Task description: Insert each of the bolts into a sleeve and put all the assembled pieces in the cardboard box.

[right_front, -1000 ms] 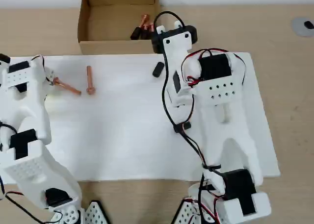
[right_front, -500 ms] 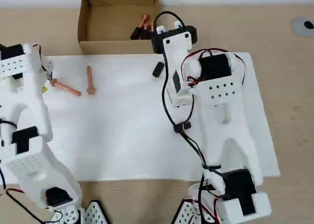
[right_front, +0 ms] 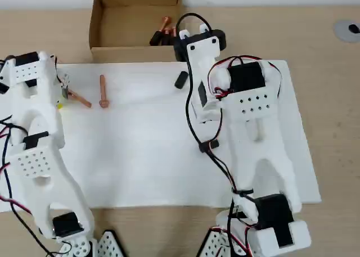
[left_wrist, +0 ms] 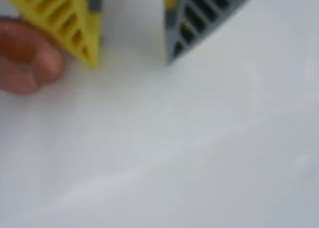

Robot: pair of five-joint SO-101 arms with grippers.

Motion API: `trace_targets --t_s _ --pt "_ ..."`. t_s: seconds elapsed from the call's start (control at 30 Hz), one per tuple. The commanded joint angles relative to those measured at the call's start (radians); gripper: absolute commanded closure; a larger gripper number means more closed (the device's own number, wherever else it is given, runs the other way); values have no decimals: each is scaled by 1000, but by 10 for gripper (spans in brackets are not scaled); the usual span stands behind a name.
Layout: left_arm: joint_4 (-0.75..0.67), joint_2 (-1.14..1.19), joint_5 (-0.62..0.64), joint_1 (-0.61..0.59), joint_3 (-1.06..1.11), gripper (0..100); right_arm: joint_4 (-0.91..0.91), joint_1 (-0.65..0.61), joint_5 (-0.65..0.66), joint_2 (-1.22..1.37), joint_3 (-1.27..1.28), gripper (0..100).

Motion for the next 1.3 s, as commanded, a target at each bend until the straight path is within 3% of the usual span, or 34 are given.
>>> trace_targets --t_s 0.0,0.2,0.3,0.47,0.9,1.1,1.27 --pt "51 -8 3 32 -101 889 5 -16 5 -36 1 864" --pt "315 -7 -21 32 -387 889 2 -16 5 -35 1 864" --pt "373 -2 -43 34 -496 889 -2 -16 6 -35 2 864" --pt "354 25 -46 43 -517 889 -2 -16 6 -33 2 864" --pt "227 387 -48 49 -531 891 3 -13 6 -33 2 864" --pt "290 386 -49 43 -638 892 0 -13 6 -33 2 864" --pt "422 386 -112 64 -891 892 -2 -13 6 -33 2 864"
